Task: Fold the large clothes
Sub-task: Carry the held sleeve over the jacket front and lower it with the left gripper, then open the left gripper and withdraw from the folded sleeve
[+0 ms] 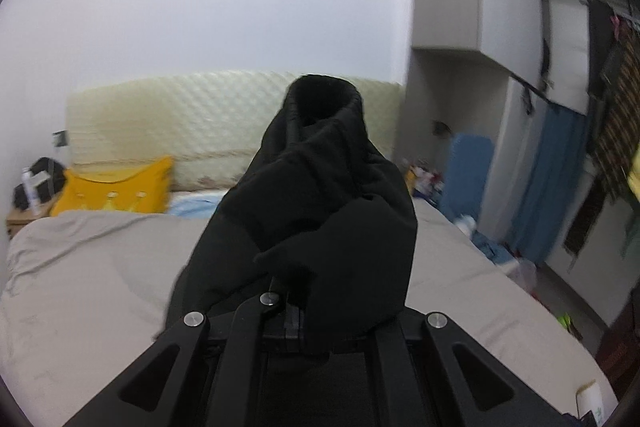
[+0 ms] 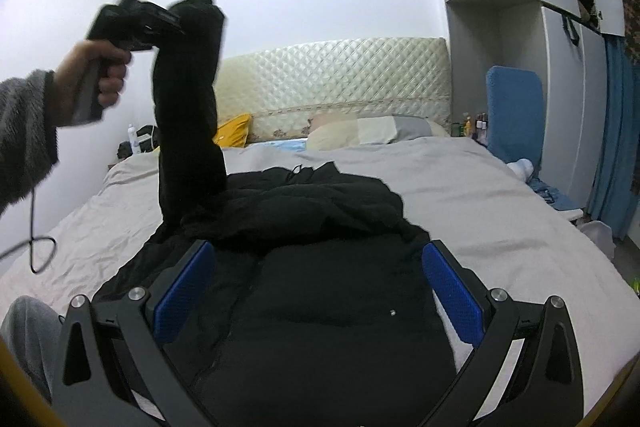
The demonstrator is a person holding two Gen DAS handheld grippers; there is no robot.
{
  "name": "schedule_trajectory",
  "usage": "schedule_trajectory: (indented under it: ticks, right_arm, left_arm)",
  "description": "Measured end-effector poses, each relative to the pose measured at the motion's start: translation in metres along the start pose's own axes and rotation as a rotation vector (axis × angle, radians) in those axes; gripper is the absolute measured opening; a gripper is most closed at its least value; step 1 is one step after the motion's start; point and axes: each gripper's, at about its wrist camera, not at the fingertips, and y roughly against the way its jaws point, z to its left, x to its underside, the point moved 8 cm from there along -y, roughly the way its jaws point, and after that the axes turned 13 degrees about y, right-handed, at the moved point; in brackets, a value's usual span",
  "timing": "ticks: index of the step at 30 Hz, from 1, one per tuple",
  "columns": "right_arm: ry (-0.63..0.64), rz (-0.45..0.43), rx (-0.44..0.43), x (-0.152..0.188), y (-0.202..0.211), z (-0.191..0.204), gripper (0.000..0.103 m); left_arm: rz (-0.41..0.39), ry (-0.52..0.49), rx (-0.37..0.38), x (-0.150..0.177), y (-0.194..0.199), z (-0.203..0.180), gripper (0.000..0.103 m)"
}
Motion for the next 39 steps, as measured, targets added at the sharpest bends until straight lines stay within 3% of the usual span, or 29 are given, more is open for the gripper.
schedule_trajectory:
  ticks: [10, 20, 24, 32, 39]
  right_arm:
    - [-0.099, 0.033, 0.01, 0.017, -0.015, -0.031, 0.103]
    - [-0.194, 0.051, 0.011, 0.033, -0.03, -0.054, 0.103]
    - [-0.237, 0.064, 0.009, 0.039, -0.039, -0.062, 0.103]
    - [-0.241, 0.084, -0.007, 0.042, -0.051, -0.057, 0.103]
    - [-0.223, 0.122, 0.005, 0.05, -0.063, -0.051, 0.103]
  left_arm:
    - [0.165, -0.068, 0.068, 0.103, -0.123, -0.09, 0.006]
    - [0.325, -0.089, 0.011, 0.232, -0.231, -0.09, 0.006]
    - [0.305, -0.08, 0.009, 0.251, -0.247, -0.087, 0.006]
    - [0.37, -0.092, -0.028, 0.276, -0.274, -0.078, 0.006]
    - [0.38, -0.081, -0.008, 0.27, -0.256, -0.079, 0.006]
